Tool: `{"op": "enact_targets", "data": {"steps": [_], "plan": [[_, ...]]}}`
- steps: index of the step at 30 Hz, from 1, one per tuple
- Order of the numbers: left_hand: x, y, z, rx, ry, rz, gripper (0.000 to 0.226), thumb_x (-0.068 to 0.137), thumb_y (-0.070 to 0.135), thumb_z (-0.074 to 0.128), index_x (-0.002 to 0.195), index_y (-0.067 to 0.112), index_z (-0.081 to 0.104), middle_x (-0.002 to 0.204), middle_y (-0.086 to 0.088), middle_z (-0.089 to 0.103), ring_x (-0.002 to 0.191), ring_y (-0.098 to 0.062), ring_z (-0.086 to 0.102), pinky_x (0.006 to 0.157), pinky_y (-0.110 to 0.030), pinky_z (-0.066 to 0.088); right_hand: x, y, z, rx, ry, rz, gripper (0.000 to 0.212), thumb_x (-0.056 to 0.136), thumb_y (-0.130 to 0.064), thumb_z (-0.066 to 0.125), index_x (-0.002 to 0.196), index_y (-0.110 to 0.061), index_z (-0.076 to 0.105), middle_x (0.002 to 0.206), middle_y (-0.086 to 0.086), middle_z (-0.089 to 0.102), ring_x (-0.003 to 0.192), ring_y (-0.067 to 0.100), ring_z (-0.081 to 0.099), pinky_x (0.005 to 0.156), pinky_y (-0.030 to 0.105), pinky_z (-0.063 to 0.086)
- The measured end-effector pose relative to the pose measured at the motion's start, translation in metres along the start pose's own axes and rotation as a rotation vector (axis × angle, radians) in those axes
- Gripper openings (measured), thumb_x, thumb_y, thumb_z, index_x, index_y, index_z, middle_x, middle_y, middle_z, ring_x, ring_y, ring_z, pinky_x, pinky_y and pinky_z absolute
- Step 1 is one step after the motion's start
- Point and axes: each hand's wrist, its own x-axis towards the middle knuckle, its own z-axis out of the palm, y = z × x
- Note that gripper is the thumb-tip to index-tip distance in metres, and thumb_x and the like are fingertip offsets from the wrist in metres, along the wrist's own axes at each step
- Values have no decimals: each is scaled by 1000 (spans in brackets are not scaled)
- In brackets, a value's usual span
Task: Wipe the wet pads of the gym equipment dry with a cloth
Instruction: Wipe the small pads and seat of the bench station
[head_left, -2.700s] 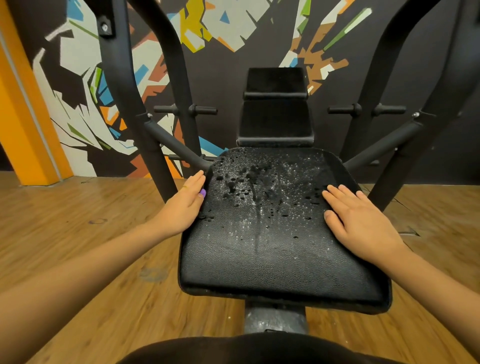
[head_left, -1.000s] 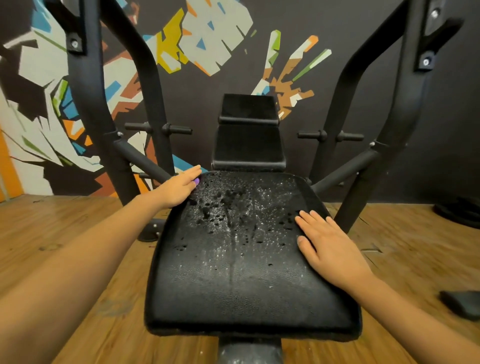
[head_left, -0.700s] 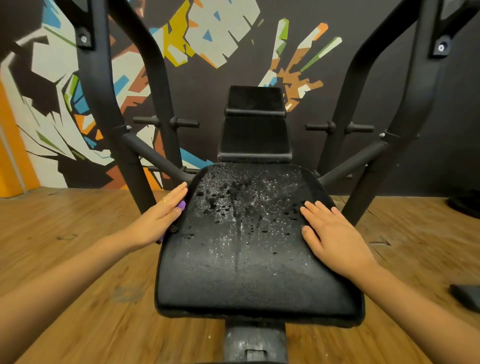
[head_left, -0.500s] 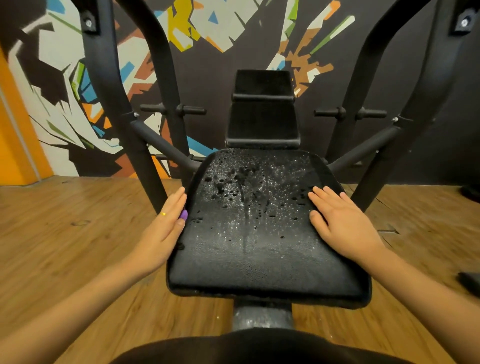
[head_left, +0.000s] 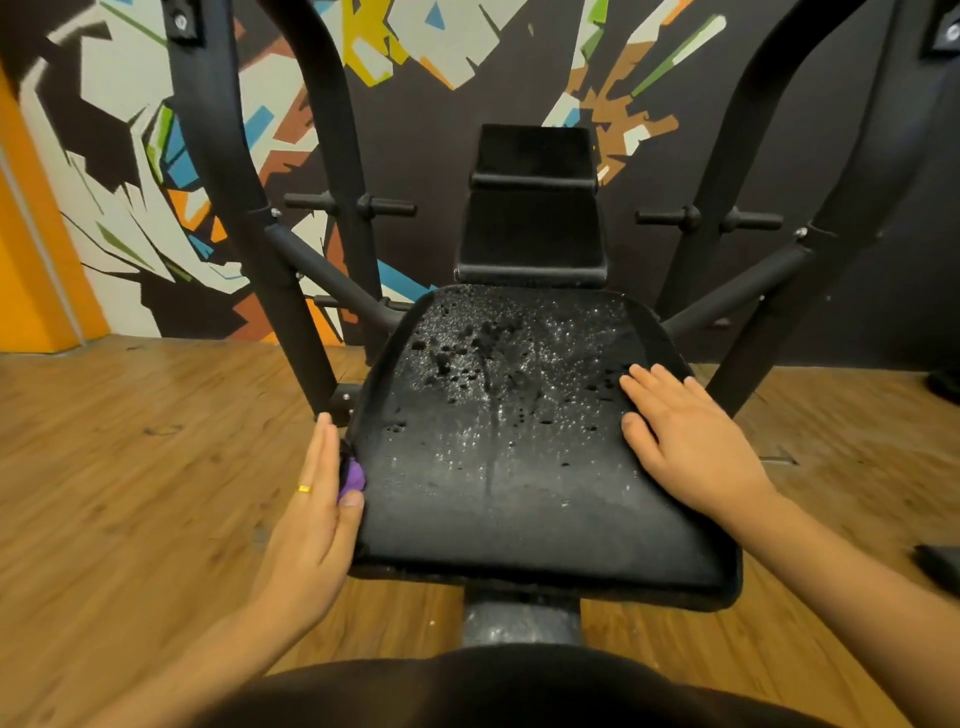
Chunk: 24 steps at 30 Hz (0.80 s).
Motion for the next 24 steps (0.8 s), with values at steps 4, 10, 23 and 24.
{"op": "enact_targets", "data": {"steps": [4, 10, 23, 24], "plan": [[34, -3, -5, 40, -44, 51, 65, 103, 46, 28, 160, 20, 11, 166, 16, 3, 149, 11, 2, 115, -4, 5, 2, 2, 1, -14, -18, 5, 60, 104, -45, 23, 157, -19, 34, 164, -1, 30, 154, 18, 20, 124, 37, 13], [141, -17, -18, 178, -300, 122, 63, 108, 46, 28, 162, 23, 5, 166, 17, 1, 150, 8, 3, 120, -15, 7, 2, 4, 3, 23, -17, 14, 61, 103, -47, 24, 157, -22, 33, 165, -4, 27, 154, 16, 18, 124, 35, 10], [297, -11, 14, 310, -527, 108, 50, 111, 25, 32, 160, 21, 22, 170, 0, -6, 155, -20, -13, 124, -41, -2, 3, 6, 4, 63, -19, 24, 79, 90, -64, 5, 158, -30, 30, 165, -13, 21, 153, 5, 10, 124, 29, 2], [298, -9, 14, 317, -524, 79, 49, 111, 26, 32, 160, 23, 23, 169, -4, -9, 155, -24, -15, 124, -45, -2, 3, 6, 4, 60, -20, 22, 79, 90, -64, 5, 158, -30, 30, 165, -13, 21, 153, 5, 10, 124, 29, 2]]}}
